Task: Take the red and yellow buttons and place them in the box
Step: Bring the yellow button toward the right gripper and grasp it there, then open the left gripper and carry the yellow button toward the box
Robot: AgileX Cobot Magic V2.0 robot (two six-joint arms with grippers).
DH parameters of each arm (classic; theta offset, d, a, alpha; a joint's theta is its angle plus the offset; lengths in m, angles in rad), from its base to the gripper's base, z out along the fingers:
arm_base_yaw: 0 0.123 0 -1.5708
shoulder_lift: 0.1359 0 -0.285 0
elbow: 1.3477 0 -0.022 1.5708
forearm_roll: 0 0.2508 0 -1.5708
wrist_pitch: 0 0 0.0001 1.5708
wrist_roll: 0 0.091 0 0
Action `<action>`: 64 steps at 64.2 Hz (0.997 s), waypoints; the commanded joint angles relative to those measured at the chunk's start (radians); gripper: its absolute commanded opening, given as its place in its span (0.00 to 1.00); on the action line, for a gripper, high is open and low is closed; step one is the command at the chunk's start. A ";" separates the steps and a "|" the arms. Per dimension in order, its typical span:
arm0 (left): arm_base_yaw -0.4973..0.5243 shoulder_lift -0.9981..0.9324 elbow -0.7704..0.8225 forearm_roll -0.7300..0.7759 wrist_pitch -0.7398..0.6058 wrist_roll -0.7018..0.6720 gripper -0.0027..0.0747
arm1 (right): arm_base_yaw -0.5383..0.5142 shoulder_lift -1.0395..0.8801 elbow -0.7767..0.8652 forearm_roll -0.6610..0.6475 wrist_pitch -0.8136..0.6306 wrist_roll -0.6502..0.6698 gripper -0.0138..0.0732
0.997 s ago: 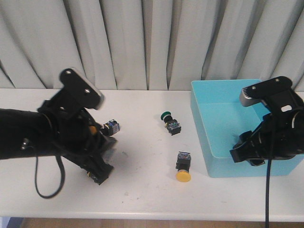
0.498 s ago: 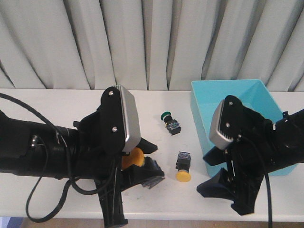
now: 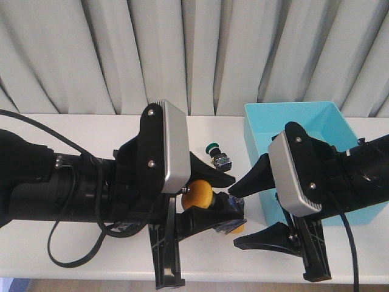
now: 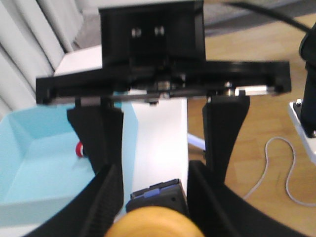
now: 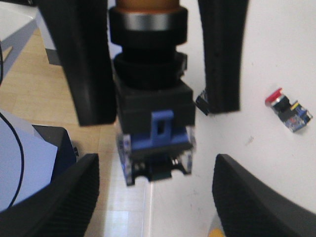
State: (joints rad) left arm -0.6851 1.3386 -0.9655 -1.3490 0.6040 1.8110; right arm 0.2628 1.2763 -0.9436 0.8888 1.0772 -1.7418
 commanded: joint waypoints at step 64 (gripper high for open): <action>-0.002 -0.006 -0.024 -0.155 0.083 0.136 0.33 | 0.000 -0.021 -0.023 0.122 0.099 -0.019 0.40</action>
State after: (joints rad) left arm -0.6851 1.3590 -0.9655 -1.4533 0.6790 1.9384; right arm 0.2628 1.2763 -0.9436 0.9506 1.1674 -1.7620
